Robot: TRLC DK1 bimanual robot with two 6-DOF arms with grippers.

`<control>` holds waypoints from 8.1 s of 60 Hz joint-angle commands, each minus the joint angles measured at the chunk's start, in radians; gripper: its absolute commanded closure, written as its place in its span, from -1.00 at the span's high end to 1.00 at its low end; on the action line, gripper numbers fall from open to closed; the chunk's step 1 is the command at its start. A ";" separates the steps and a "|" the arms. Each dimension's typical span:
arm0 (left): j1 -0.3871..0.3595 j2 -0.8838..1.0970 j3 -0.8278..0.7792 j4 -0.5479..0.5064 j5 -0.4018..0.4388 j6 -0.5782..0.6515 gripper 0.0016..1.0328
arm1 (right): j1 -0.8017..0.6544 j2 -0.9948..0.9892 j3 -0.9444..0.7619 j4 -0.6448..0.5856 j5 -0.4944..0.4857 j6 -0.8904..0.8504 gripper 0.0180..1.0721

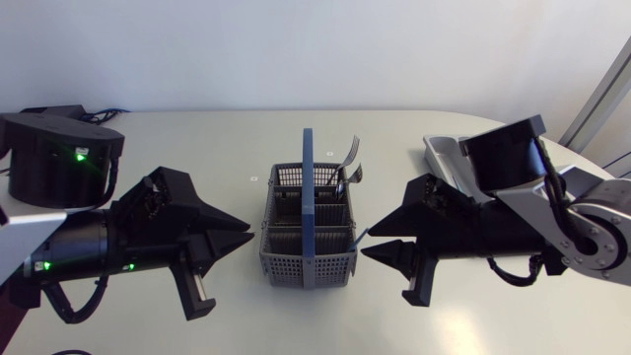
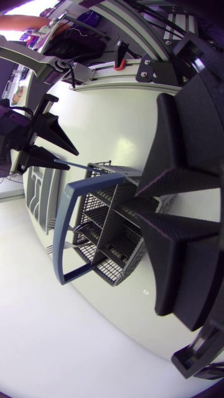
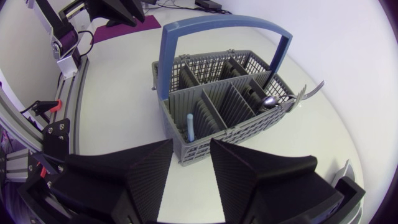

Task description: Sort the cutlery from the basket into the organizer compartments.

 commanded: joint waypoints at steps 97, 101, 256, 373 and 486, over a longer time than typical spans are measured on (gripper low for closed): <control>0.001 -0.025 -0.027 0.002 -0.004 -0.027 -0.63 | 0.043 -0.144 0.438 -0.446 0.142 0.084 -0.89; 0.001 -0.031 -0.027 -0.001 -0.004 -0.026 -0.63 | -0.031 -0.156 0.503 -0.526 0.136 0.057 -0.89; 0.004 -0.031 -0.056 -0.004 -0.004 -0.024 -0.62 | -0.738 1.149 1.288 -0.719 0.199 0.069 -0.09; 0.034 0.358 -0.320 0.605 -0.073 0.134 -0.94 | -0.287 1.227 1.256 -0.793 -0.491 0.206 -0.89; 0.300 0.464 -0.073 0.525 -0.072 0.163 -0.91 | -0.327 0.486 0.328 -0.317 -0.234 0.275 -0.41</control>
